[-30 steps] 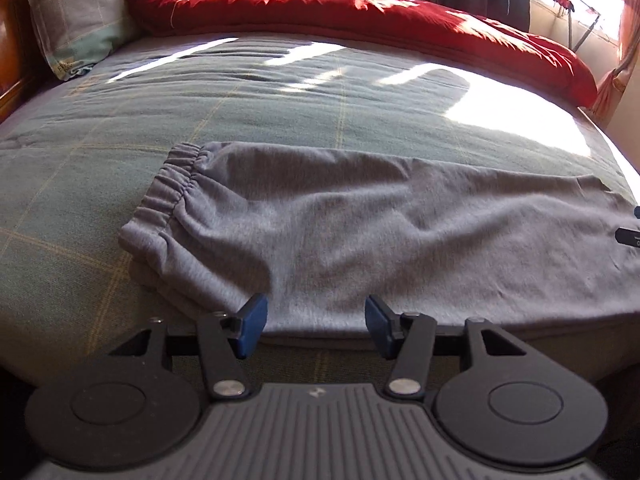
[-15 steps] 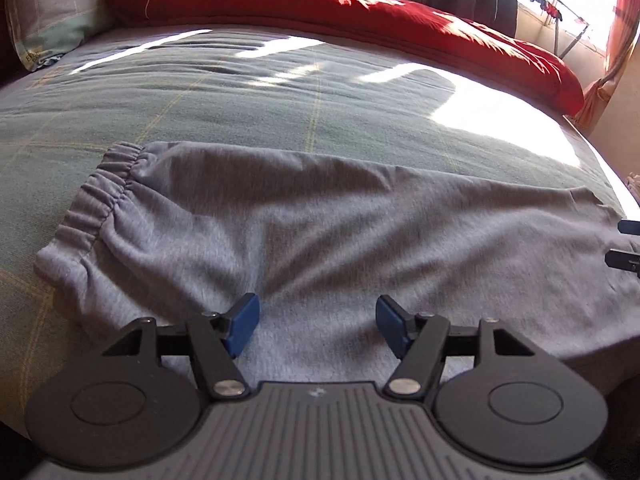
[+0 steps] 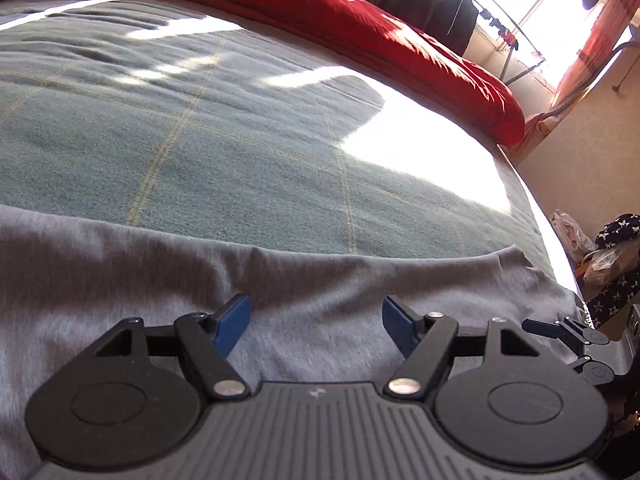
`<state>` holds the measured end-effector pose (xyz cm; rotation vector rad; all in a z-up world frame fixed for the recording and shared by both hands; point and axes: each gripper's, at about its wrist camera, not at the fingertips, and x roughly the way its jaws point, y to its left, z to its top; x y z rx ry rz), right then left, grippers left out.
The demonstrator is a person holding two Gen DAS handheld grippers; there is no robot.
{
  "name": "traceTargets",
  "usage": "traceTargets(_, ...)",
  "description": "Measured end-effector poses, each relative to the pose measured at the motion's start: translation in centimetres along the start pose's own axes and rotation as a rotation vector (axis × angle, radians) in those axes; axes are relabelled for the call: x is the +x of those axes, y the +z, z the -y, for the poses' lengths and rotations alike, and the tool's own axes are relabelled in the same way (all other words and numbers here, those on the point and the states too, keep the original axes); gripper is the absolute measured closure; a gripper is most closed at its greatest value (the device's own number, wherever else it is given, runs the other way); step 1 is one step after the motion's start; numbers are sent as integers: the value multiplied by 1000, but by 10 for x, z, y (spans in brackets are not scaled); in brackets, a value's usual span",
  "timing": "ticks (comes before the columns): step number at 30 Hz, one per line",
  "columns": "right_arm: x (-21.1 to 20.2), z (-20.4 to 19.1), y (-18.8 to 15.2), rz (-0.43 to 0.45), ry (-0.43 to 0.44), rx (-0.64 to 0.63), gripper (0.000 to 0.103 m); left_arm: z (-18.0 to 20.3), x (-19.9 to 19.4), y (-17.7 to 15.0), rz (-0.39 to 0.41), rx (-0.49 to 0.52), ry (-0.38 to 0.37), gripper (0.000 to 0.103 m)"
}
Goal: Fold clothes
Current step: 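Raise the open left gripper above the folded sweatpants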
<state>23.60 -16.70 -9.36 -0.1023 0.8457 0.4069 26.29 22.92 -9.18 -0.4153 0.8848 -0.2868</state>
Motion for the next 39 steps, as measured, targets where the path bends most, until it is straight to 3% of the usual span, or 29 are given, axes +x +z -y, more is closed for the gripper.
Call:
traceTargets(7, 4, 5, -1, 19, 15, -6, 0, -59, -46, 13, 103, -137, 233, 31)
traceTargets(11, 5, 4, -1, 20, 9, -7, 0, -57, -49, 18, 139, -119, 154, 26)
traceTargets(15, 5, 3, -1, 19, -1, -5, 0, -66, -44, 19, 106, -81, 310, 28)
traceTargets(16, 5, 2, -1, 19, -4, -5, 0, -71, -44, 18, 98, -83, 352, 33)
traceTargets(19, 6, 1, 0, 18, -12, -3, 0, -64, -62, 17, 112, -100, 332, 32)
traceTargets(24, 6, -2, 1, 16, -25, -1, 0, -35, -86, -7, 107, -37, 187, 26)
traceTargets(26, 6, -2, 0, 17, -29, 1, 0, -40, -88, -19, 89, -58, 215, 25)
traceTargets(29, 5, -2, 0, 16, -28, 4, 0, -70, -93, -34, 68, -168, 358, 28)
traceTargets(32, 3, -1, -1, 13, -30, 2, 0, -83, -113, -39, 109, -250, 304, 29)
traceTargets(35, 2, -1, -2, 12, -34, 6, 0, -69, -123, -31, 153, -191, 303, 28)
traceTargets(39, 2, -5, -2, 11, -50, 3, 0, -65, -115, -19, 198, -170, 241, 26)
